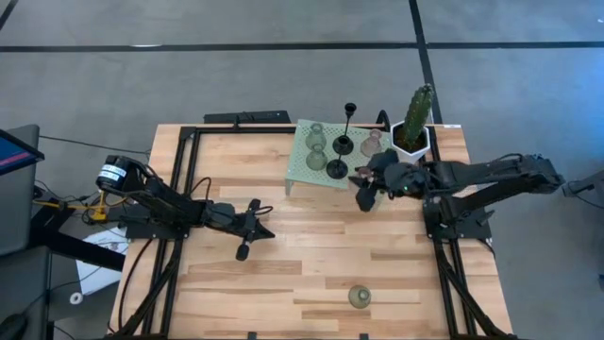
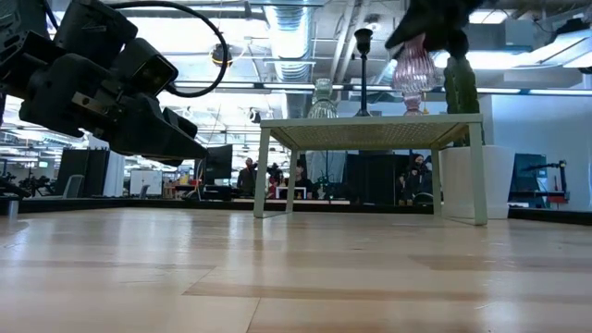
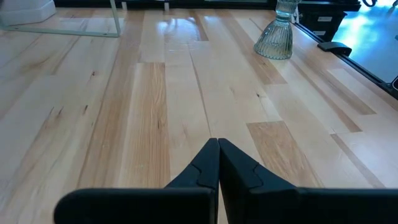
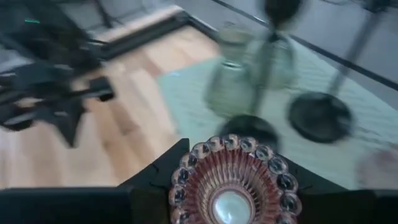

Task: Pick & Place candle stick holders
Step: Put the pink glass candle holder on the shelf aligned with the other pink glass candle holder

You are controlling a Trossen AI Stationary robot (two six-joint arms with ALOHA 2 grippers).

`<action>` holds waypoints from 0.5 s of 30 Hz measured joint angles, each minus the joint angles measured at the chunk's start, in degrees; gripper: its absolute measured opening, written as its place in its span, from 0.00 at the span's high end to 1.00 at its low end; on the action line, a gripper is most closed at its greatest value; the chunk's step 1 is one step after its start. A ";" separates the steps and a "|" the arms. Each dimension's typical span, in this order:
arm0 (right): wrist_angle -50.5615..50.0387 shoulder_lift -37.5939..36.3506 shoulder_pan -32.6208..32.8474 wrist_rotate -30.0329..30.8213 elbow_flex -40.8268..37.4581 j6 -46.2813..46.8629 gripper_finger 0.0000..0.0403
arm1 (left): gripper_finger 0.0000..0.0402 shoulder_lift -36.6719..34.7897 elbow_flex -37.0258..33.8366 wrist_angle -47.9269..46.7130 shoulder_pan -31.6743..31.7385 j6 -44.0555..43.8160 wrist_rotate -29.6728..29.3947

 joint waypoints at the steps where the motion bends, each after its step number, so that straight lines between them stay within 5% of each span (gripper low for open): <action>1: -0.88 0.05 -1.12 -0.02 0.00 0.08 0.66 | 0.99 0.00 0.00 0.00 0.00 0.00 0.00; 15: -3.93 2.80 -9.86 -0.56 0.06 0.15 0.66 | 0.99 0.00 0.00 0.00 0.00 -0.01 0.00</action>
